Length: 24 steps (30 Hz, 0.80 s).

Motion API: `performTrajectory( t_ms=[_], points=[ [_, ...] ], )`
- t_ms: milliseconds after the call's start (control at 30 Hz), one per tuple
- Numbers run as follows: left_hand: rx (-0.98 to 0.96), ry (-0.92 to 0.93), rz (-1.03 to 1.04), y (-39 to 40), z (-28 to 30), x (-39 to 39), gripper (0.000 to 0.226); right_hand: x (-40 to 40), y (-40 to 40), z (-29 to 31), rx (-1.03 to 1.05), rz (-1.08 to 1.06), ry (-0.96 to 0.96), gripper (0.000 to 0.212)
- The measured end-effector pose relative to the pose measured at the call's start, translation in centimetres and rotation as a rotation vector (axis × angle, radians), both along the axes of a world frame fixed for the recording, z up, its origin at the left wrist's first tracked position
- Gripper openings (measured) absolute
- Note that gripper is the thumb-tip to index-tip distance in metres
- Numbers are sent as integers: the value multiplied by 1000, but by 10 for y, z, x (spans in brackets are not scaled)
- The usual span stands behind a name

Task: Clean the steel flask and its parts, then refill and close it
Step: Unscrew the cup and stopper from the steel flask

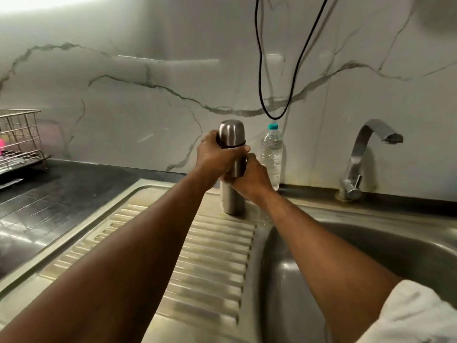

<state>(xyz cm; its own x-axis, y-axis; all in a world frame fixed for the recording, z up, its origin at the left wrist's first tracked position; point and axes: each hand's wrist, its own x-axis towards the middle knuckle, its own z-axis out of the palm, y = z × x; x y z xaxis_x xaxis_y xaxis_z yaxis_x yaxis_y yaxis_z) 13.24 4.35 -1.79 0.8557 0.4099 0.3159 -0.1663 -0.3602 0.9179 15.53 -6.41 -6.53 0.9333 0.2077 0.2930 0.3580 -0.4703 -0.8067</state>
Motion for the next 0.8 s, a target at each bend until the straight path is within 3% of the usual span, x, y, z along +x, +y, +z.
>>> performTrajectory(
  t_ms=[267, 600, 800],
  points=[
    [76, -76, 0, 2, 7, -29, 53, -26, -1, 7, 51, -17, -18, 72],
    [-2, -44, -89, 5, 20, -138, 57, -130, -14, 10, 42, 6, -73, 81],
    [-50, -26, -153, 4, 8, -170, 58, -161, -21, -4, 50, 29, -81, 72]
  ],
)
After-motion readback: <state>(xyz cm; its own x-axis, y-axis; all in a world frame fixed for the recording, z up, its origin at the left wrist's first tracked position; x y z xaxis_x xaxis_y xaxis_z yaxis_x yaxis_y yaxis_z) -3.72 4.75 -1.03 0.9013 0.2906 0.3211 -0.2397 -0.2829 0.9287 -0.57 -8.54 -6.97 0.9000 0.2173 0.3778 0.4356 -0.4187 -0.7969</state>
